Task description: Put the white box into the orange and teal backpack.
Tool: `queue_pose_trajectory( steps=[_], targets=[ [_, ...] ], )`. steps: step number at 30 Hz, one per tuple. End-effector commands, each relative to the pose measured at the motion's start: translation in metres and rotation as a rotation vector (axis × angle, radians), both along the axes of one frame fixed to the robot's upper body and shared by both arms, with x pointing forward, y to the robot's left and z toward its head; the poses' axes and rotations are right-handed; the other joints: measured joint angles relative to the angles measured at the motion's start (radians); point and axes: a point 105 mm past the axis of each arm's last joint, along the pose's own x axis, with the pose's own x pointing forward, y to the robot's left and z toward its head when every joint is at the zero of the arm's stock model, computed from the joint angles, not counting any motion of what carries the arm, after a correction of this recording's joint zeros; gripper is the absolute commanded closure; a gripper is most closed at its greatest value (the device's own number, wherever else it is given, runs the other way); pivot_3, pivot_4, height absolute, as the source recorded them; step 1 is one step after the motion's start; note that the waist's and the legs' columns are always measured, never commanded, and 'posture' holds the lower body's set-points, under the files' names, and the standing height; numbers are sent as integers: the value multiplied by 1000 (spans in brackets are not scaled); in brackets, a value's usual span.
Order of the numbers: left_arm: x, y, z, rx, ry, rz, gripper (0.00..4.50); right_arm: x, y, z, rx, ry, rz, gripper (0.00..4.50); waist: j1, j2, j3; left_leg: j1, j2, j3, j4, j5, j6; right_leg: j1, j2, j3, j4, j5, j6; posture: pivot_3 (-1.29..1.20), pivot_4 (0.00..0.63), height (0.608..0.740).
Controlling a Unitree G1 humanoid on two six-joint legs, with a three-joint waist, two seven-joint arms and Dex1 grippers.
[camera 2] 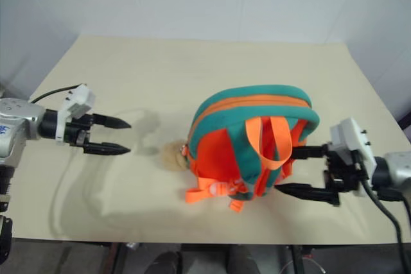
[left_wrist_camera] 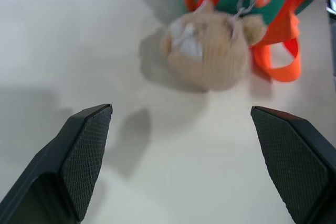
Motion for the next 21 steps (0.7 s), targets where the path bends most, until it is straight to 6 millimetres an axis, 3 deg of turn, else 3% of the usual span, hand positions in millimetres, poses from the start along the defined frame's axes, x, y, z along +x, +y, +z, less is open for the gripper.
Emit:
queue_pose_trajectory(
  steps=[1, 8, 12, 17, 21],
  targets=[
    [-3, 9, 14, -23, -62, 19, 0, -6, -13, 12, -43, -53, -11, 21, 0, 0, 0, 0, 0, 0, 0, 0, 0, 0, 0, 0, 0, 0, 0, 0, 150, 740],
    [-11, 18, 27, -186, -226, 7, 0, -9, -50, 25, -46, -123, -172, 21, 0, 0, 0, 2, 0, 0, 0, 0, 0, 1, 0, 0, 1, 0, 0, 0, 150, 740],
    [-24, 23, 44, -391, -368, -71, 0, -7, -71, 35, -24, -182, -277, 21, 0, 0, 0, 2, 0, 1, 0, 0, 0, 1, 0, 1, 0, 0, 0, 0, 150, 740],
    [-40, 34, 47, -426, -402, -160, 0, -5, -85, 42, -5, -217, -310, 21, -1, 0, 0, 3, 0, 2, 0, 0, 0, 2, 0, 1, 1, 0, 0, 0, 150, 740],
    [-43, 46, 49, -368, -397, -127, 0, 1, -90, 48, -7, -252, -308, 21, -6, 0, 0, 4, 1, 2, 0, 0, 0, 2, 0, 2, 1, 0, 0, 0, 150, 740]
  ],
)
